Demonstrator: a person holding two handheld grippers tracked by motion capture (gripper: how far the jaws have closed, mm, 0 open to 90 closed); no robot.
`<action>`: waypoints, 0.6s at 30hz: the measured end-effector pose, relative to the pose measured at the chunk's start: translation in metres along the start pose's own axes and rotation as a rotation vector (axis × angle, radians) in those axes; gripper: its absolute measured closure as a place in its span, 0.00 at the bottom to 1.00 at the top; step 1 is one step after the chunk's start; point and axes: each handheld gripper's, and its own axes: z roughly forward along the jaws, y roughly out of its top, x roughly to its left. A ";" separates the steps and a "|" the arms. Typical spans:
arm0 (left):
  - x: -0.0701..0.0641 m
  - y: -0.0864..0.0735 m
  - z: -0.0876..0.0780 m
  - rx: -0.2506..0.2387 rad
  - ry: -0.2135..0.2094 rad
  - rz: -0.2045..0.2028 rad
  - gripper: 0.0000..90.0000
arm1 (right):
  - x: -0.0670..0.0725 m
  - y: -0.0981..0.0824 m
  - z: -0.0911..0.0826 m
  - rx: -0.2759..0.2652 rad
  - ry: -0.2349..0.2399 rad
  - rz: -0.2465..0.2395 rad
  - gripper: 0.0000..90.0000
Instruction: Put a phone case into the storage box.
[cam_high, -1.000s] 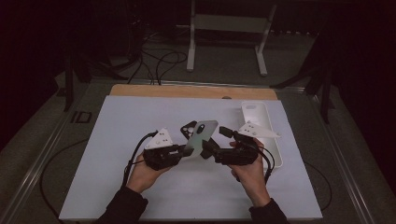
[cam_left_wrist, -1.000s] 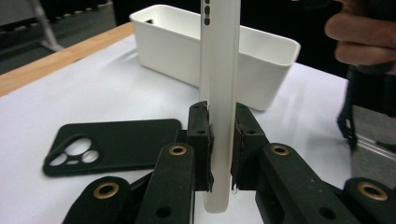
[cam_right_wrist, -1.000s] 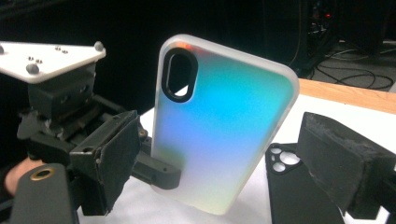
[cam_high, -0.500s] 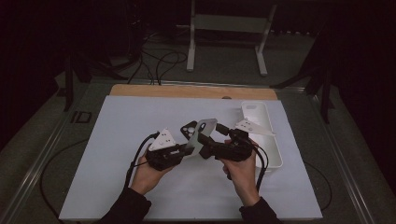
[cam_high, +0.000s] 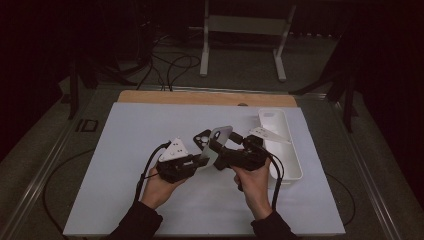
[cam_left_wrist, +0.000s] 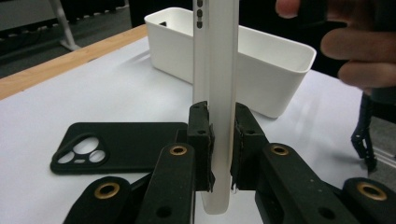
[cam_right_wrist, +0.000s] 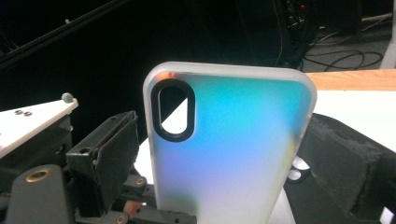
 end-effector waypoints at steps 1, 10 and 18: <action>0.000 0.000 0.000 -0.002 -0.003 0.000 0.90 | 0.000 0.000 0.001 -0.005 0.000 0.009 0.13; -0.003 0.000 0.004 0.008 -0.024 0.005 0.90 | -0.003 0.001 0.002 0.001 -0.019 0.028 0.18; -0.003 -0.001 0.006 0.027 -0.019 0.016 0.89 | -0.003 0.001 0.002 0.030 -0.035 0.026 0.19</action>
